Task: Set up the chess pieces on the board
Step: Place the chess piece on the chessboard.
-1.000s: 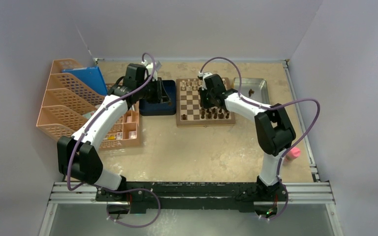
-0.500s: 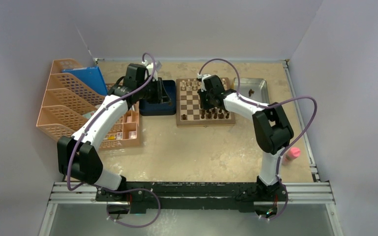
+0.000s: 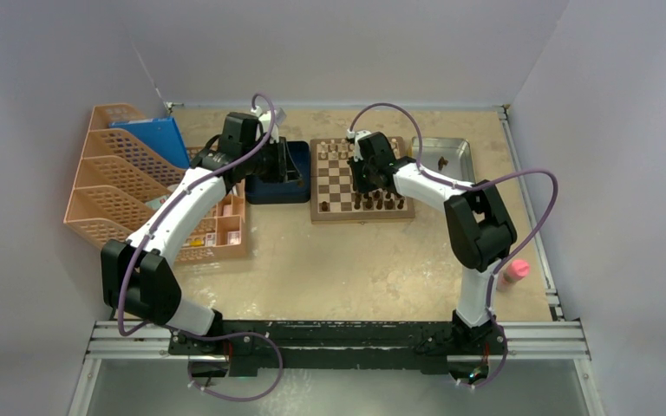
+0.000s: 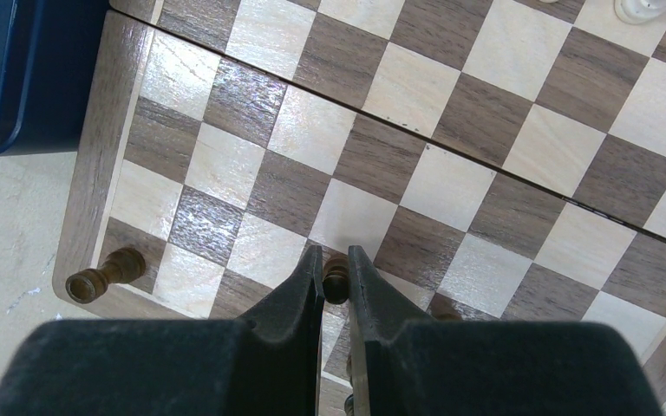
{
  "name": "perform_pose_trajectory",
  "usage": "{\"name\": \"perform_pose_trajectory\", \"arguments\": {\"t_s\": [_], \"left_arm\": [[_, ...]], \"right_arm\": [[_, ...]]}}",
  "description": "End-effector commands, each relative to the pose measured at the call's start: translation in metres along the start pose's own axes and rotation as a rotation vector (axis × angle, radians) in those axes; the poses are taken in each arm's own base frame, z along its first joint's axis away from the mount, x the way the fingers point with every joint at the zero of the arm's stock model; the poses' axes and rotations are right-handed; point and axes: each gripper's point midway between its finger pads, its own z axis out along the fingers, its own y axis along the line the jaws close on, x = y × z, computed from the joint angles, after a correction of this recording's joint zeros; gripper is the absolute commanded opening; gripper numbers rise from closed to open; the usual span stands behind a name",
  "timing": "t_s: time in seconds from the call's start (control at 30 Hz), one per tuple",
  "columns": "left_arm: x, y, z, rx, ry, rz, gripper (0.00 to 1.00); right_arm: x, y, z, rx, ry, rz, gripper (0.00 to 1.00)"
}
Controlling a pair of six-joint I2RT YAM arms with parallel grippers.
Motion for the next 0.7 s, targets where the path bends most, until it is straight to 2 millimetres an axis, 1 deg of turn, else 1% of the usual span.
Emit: {"name": "perform_pose_trajectory", "arguments": {"t_s": [0.0,0.23,0.57,0.67], "left_arm": [[-0.0073,-0.0067,-0.0045,0.016,-0.036,0.038,0.12],[-0.0026,-0.0088,-0.0011,0.024,-0.019,0.039,0.12],[0.0013,-0.0109,0.0009,0.026,-0.004,0.040,0.13],[0.0026,-0.0119,0.0012,0.026,0.001,0.044,0.13]], "right_arm": [[-0.0109,0.0036,-0.0078,-0.016,-0.031,-0.010,0.13],[-0.0139,0.0088,-0.0121,-0.042,-0.045,-0.003,0.14],[-0.0081,0.0068,-0.0099,-0.033,-0.025,-0.003,0.14],[-0.0092,0.0075,-0.0113,-0.035,-0.028,-0.003,0.14]]}}
